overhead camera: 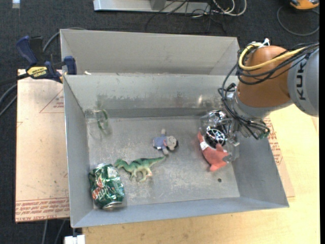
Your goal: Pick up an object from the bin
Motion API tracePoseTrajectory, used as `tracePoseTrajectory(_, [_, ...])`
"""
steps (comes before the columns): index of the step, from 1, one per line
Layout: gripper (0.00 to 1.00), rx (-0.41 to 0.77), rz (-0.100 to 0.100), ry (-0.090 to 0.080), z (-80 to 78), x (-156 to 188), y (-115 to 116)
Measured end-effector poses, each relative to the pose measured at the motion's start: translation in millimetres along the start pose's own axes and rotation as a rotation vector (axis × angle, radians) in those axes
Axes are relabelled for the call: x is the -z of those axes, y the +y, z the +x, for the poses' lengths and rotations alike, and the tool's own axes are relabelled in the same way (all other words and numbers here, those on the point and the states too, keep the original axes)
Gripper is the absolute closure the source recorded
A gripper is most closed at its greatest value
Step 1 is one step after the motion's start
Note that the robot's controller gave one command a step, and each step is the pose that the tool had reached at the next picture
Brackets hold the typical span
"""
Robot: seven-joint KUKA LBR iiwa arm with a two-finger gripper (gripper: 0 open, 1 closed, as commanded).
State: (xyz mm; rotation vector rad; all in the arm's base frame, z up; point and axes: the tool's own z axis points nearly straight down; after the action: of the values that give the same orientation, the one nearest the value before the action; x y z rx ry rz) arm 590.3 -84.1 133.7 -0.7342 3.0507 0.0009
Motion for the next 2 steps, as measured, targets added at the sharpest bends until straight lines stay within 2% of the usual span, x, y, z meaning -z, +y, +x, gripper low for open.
tracePoseTrajectory(1, [1.0, 0.446, 0.0, -0.002, -2.1, -55.4, -21.1])
tracePoseTrajectory(2, [1.0, 0.446, 0.0, -0.002, -2.1, -55.4, -21.1])
